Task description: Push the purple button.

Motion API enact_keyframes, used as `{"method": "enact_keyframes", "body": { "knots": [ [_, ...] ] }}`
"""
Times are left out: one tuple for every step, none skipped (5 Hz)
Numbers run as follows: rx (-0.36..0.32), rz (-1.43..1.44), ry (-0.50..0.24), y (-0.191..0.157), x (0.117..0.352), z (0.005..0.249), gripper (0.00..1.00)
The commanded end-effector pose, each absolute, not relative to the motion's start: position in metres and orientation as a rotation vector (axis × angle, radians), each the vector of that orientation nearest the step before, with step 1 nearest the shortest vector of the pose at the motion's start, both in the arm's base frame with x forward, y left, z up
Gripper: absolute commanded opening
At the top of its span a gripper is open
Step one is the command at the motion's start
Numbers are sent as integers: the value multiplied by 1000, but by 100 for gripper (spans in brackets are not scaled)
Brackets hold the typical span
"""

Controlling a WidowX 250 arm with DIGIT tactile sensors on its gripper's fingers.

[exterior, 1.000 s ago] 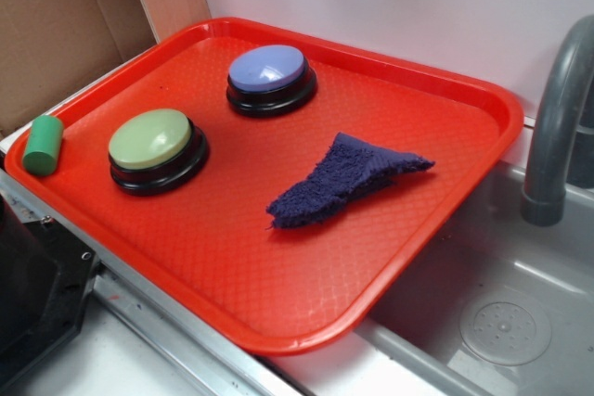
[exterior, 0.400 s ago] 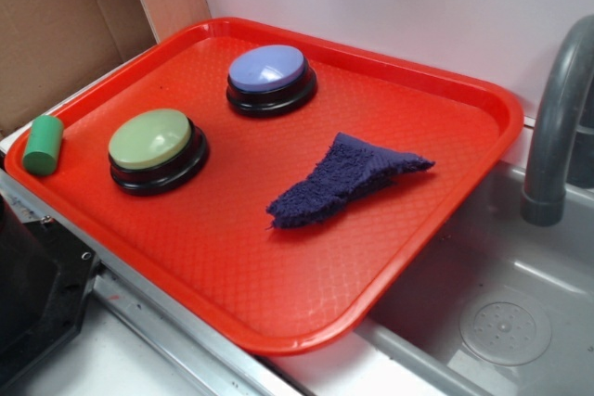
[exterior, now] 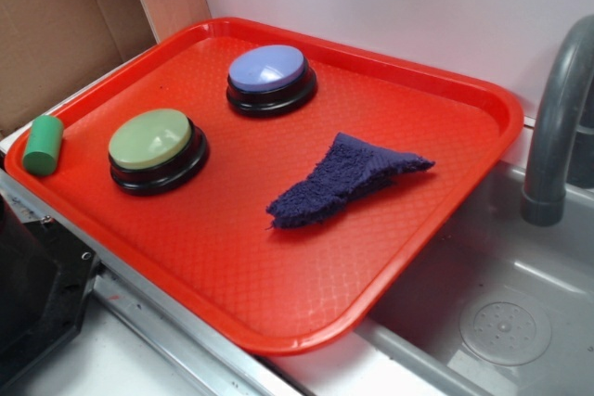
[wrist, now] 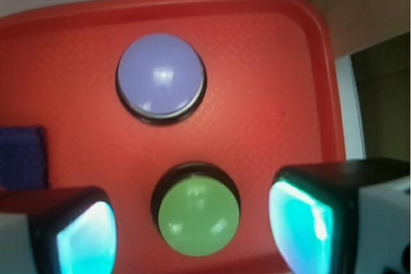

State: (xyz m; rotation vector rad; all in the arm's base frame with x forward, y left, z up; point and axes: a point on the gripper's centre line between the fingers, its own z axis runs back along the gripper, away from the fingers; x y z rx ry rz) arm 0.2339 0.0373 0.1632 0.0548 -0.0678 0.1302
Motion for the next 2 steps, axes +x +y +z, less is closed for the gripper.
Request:
{"method": "enact_keyframes", "body": {
  "knots": [
    [43, 121, -76, 39, 225, 177, 100],
    [34, 121, -58, 36, 223, 174, 100]
  ]
}}
